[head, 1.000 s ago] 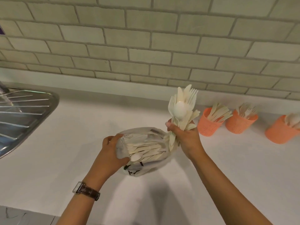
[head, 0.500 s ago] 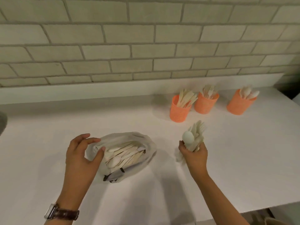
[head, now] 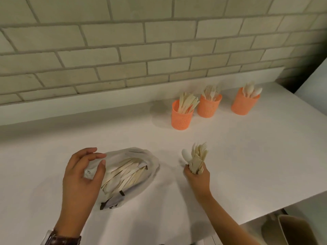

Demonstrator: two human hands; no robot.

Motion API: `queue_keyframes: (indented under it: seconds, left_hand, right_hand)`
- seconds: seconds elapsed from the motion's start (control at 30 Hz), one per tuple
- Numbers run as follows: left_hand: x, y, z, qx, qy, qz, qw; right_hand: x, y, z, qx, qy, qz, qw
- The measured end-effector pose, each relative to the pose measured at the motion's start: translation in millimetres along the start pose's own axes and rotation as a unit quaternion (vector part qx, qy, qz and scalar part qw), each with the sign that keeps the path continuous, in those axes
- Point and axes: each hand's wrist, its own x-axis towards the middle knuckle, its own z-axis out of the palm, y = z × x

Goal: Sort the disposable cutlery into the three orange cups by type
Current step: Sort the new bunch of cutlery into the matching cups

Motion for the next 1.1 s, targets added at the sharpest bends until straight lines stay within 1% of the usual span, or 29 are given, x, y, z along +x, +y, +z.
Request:
queue_keyframes:
  seconds: [0.1, 0.17, 0.27, 0.4, 0.5, 0.57, 0.63, 0.73, 0.83, 0.97, 1.1]
  left_hand:
    - [2, 5, 8, -0.020, -0.014, -0.004, 1.000]
    - [2, 13, 16, -0.044, -0.026, -0.008, 0.999]
    - [0, 32, 34, -0.114, -0.065, -0.032, 0.991]
    - [-15, 62, 77, -0.191, -0.149, -0.087, 0.966]
    - [-27, 90, 117, -0.231, -0.211, -0.123, 0.942]
    - [-33, 111, 142, -0.257, -0.230, -0.144, 0.928]
    - [-36, 133, 168, -0.273, -0.226, -0.159, 0.921]
    - [-39, 165, 207, -0.272, -0.191, -0.200, 0.922]
    - [-44, 200, 248, -0.257, -0.156, -0.246, 0.922]
    - [-51, 241, 290, -0.258, -0.114, -0.285, 0.916]
    - [-52, 275, 317, -0.293, -0.083, -0.309, 0.901]
  right_hand:
    - [6, 3, -2, -0.039, -0.028, 0.010, 0.999]
    - [11, -2, -5, -0.041, -0.040, 0.031, 0.998]
    - [12, -18, -17, 0.033, -0.105, 0.077, 0.991]
    - [5, -49, -42, 0.142, -0.207, 0.122, 0.960]
    - [10, -62, -58, 0.159, -0.253, 0.138, 0.944]
    - [19, -66, -70, 0.146, -0.263, 0.138, 0.944]
    - [32, -69, -86, 0.131, -0.265, 0.135, 0.946]
    - [53, -70, -115, 0.105, -0.278, 0.127, 0.946]
    - [80, -71, -150, 0.060, -0.313, 0.117, 0.941]
    - [116, -72, -192, -0.003, -0.358, 0.086, 0.930]
    - [147, -75, -228, -0.003, -0.376, 0.077, 0.923]
